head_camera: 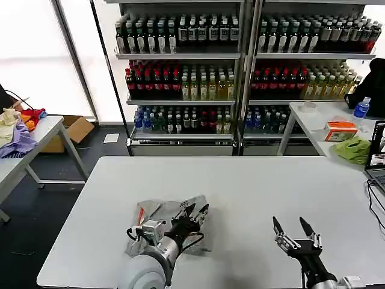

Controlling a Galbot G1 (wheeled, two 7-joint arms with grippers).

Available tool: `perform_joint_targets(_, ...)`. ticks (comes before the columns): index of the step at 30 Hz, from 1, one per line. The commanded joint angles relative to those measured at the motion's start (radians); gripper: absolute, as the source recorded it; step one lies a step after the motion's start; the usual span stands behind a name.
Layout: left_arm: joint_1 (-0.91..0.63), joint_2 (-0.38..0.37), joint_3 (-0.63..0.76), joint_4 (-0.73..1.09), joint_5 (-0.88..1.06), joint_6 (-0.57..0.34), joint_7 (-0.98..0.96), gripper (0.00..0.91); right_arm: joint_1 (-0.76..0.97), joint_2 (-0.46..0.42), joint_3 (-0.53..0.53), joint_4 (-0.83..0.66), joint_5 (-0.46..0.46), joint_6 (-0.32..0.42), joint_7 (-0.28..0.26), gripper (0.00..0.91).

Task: Fold and organize the clothes.

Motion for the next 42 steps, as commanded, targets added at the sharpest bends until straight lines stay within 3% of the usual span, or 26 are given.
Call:
perform_joint_targets(1,0.013,-0.011,-0.184,-0.069,0.025,-0.073,0.174,0.907,0.243,-0.043,-0.266,-0.118,0.082,-0.265,0.092,0.907)
perform_joint_targets(5,0.106,0.022,-0.355,-0.086,0.073,-0.1,0.24,0.907,0.383,-0.009,-0.471,-0.206,0.127,-0.301,0.186,0.907)
perform_joint_targets(10,0.197,0.028,-0.496,-0.099,0.085,-0.117,0.264,0.907,0.512,0.033,-0.603,-0.341,0.185,-0.321,0.259,0.907)
perform_joint_targets(13,0.229,0.022,-0.525,-0.116,0.082,-0.122,0.265,0.907,0.537,0.045,-0.645,-0.372,0.236,-0.346,0.255,0.907)
perform_joint_targets(14,0.234,0.019,-0.53,-0.121,0.08,-0.122,0.266,0.907,0.542,0.049,-0.658,-0.38,0.238,-0.35,0.249,0.867)
perform_joint_targets(15,0.238,0.016,-0.531,-0.126,0.081,-0.124,0.266,0.907,0.547,0.054,-0.666,-0.392,0.248,-0.353,0.249,0.322)
perform_joint_targets(16,0.243,0.011,-0.529,-0.128,0.081,-0.123,0.265,0.907,0.552,0.059,-0.673,-0.398,0.265,-0.357,0.255,0.0)
perform_joint_targets(24,0.252,-0.021,-0.485,-0.126,0.087,-0.123,0.26,0.907,0.526,0.073,-0.605,-0.334,0.389,-0.346,0.248,0.0)
perform_joint_targets(31,0.25,-0.013,-0.501,-0.115,0.081,-0.125,0.259,0.907,0.422,-0.03,-0.381,-0.253,0.405,-0.368,0.13,0.0)
perform_joint_targets(35,0.252,-0.013,-0.495,-0.11,0.078,-0.126,0.261,0.907,0.381,-0.079,-0.217,-0.242,0.434,-0.392,0.105,0.0)
perform_joint_targets(42,0.25,-0.015,-0.477,-0.103,0.077,-0.124,0.263,0.907,0.317,-0.148,-0.033,-0.274,0.313,-0.394,0.028,0.0)
